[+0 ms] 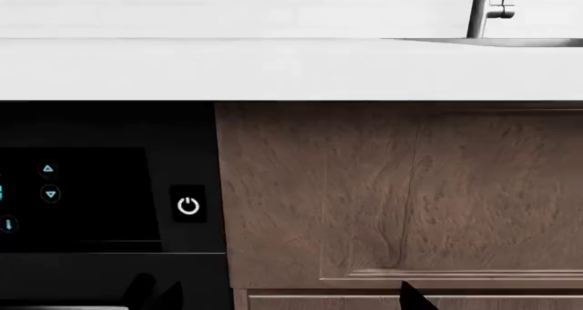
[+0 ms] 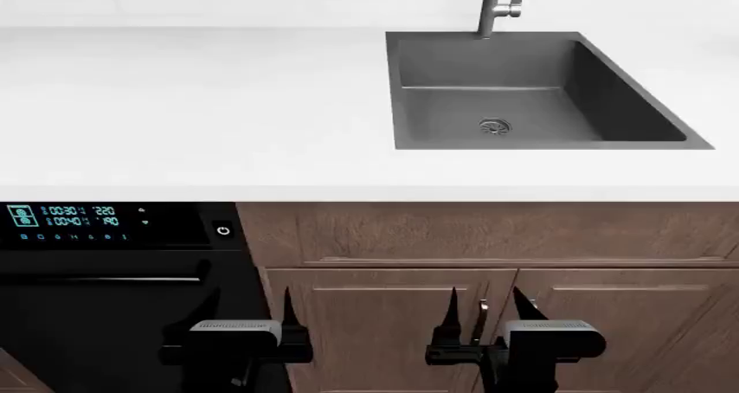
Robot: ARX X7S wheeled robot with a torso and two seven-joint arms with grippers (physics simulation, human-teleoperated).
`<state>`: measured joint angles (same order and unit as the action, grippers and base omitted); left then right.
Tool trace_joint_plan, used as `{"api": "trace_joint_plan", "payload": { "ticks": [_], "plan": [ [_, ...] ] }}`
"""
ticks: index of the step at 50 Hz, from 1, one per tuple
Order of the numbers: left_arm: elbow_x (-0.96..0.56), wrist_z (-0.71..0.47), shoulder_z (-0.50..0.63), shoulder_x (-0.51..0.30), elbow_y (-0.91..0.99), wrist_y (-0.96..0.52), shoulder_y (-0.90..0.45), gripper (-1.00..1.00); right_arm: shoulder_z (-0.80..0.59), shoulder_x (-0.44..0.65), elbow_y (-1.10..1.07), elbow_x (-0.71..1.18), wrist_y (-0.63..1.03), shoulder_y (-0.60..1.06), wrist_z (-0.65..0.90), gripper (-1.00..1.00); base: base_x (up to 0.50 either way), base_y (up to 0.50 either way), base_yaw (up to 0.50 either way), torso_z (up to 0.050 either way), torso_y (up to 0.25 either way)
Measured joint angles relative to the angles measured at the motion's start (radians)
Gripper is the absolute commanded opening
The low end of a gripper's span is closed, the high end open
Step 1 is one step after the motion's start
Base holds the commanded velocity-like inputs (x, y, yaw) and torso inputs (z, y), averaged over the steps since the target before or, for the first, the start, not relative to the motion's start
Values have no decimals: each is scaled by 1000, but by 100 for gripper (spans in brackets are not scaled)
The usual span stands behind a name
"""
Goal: Pick and place the shaker into the drawer. Then close the cabinet.
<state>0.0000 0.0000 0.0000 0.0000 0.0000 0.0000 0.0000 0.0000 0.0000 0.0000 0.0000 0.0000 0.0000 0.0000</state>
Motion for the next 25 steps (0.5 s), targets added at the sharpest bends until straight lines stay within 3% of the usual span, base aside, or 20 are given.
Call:
{"api": "trace_joint_plan", "payload": {
  "ticks": [2,25],
  "plan": [
    [-1,-2,3,-3,-2,2,0,100,-3,2,0,2,-1,0,3,100,0,10,0,0,0],
    [-55,1,101,-47,-37,41,-16,100,-55,59,-25,27,-7,-28,60,100,0,500,0,0,0]
  ]
}}
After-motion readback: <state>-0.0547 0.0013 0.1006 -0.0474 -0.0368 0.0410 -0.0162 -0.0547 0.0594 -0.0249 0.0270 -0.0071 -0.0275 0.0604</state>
